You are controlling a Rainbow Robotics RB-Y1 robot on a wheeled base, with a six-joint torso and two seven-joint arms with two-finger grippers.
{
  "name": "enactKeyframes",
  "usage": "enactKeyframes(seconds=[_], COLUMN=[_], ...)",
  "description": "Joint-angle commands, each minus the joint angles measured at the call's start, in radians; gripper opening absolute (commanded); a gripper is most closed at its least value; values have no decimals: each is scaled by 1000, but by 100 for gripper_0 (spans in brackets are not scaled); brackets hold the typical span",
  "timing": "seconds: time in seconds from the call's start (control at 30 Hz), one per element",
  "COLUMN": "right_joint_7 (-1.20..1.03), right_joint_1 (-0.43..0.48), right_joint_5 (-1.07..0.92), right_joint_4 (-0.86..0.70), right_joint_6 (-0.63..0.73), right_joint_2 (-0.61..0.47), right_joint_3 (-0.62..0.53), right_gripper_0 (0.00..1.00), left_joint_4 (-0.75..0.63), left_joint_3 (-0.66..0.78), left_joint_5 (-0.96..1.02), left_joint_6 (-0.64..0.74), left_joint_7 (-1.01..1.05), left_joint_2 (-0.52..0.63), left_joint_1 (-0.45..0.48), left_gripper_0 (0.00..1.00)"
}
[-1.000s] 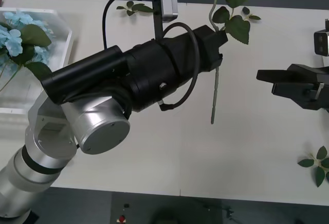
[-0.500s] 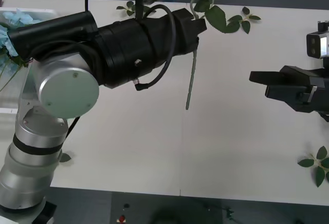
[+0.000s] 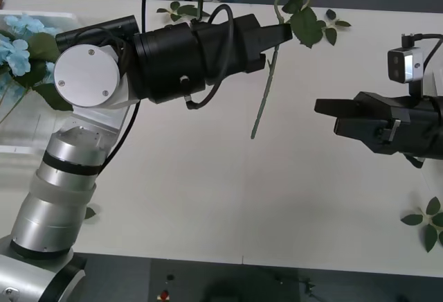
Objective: Put the red flowers into the right box and the blue flowers into the left box
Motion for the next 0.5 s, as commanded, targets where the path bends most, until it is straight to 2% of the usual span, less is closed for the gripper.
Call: enactKeyframes(seconds=[0.03, 0.5], right_joint_7=[29, 29], right_joint_1=[-33, -64], right_joint_5=[-2, -1], right_joint_4=[-25, -25], right_joint_6=[-6, -60], right_joint_2=[10, 55], right_joint_3=[-2, 56], right_gripper_0=[100, 100], left_joint_4=[-8, 24], left_joint_3=[-41, -115], left_joint_5=[32, 112], left_joint_6=[-49, -129], left_joint_7=[-106, -186], left_joint_2=[-5, -63], left_joint_1=[-41, -44], left_gripper_0=[0, 0])
